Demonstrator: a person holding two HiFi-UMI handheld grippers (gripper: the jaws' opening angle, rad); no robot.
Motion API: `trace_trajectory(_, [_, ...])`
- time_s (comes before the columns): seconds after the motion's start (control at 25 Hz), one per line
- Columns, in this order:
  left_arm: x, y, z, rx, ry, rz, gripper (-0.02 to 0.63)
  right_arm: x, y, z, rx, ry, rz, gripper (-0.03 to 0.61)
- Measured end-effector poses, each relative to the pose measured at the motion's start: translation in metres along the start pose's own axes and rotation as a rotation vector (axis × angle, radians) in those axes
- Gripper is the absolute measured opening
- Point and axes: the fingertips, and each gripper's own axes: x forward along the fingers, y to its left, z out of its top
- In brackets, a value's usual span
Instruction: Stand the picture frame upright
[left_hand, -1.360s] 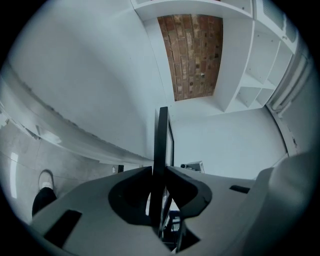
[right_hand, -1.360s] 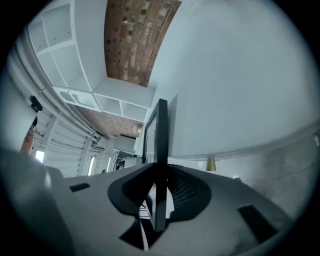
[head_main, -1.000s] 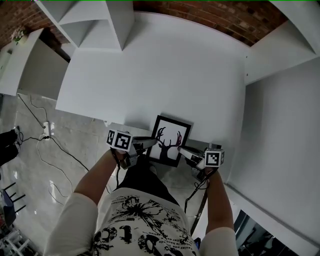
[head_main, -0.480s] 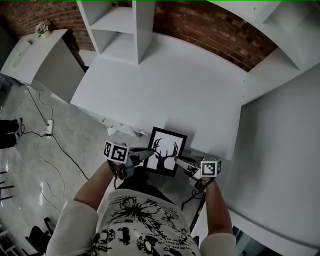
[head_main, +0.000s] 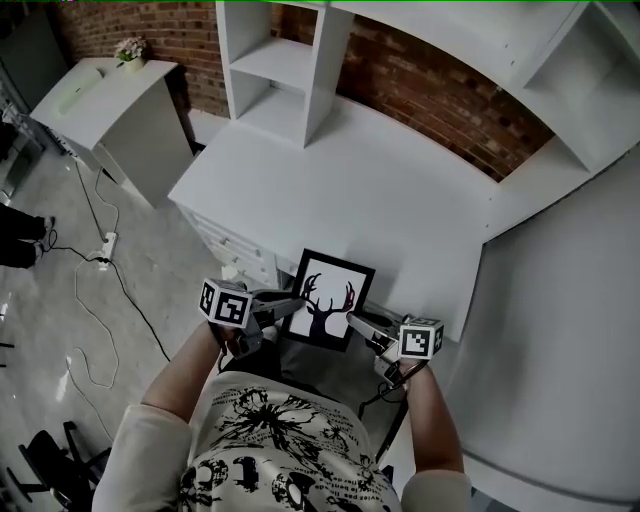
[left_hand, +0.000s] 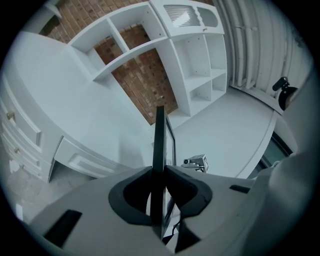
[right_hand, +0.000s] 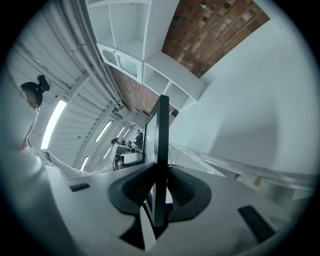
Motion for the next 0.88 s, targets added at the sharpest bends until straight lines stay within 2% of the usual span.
trace_trajectory(0.16, [-0.018,0.008,0.012,0.046,-0.024,0.027,0.091,0.019,0.007,0.008,-0.03,0.016,0.0,0.089])
trace_trajectory(0.4, [-0.038,0.025,0.038,0.053,-0.032,0.027,0.091,0.052,0.008,0.03,-0.05,0.021,0.004,0.089])
trace_trajectory(0.52, [-0.058,0.043,0.066,0.071,-0.021,0.022,0.091,0.084,0.008,0.047,-0.042,0.014,-0.014,0.089])
trace_trajectory(0.88, [-0.129,0.086,0.175,0.073,0.066,-0.084,0.091,0.184,0.045,0.131,-0.007,-0.058,-0.095,0.089])
